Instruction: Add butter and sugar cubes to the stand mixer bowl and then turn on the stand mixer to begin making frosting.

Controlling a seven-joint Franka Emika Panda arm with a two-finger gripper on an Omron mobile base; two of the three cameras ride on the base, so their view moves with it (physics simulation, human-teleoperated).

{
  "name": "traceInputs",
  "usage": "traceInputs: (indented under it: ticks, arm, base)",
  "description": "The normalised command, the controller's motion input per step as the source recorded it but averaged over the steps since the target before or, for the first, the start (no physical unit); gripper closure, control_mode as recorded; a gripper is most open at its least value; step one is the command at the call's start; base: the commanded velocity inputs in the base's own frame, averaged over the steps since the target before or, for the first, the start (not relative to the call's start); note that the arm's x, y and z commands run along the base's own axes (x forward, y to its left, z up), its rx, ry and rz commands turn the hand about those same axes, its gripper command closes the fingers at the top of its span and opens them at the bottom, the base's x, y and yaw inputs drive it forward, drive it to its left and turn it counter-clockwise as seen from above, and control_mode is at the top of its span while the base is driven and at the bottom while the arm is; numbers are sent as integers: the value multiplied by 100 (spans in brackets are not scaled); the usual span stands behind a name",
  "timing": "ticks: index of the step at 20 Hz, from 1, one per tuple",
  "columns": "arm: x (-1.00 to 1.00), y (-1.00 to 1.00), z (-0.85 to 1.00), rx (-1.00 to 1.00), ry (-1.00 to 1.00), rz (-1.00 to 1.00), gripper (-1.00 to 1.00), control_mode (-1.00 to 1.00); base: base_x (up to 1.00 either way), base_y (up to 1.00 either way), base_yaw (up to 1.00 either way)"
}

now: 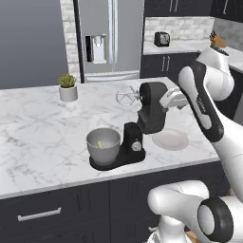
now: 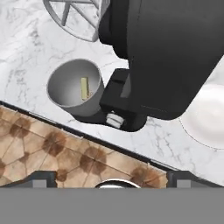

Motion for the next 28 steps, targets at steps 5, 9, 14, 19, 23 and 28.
traceInputs:
  ticks: [5, 9, 14, 19, 23, 28]
  arm:
    - [61, -93, 0, 14, 4, -14, -100, -100]
    - [49, -71, 0, 16, 0, -10, -100, -100]
    - [43, -27, 0, 19, 0, -5, -100, -100]
    - [31, 0, -10, 18, 0, -1, -100, -100]
    - [12, 13, -22, 11, 0, 0, -100, -100]
    - [5, 36, -17, 8, 0, 0, -100, -100]
  base:
    - [0, 0, 0]
    - [0, 0, 0]
    - [0, 0, 0]
    - [0, 0, 0]
    - [0, 0, 0]
    - [0, 0, 0]
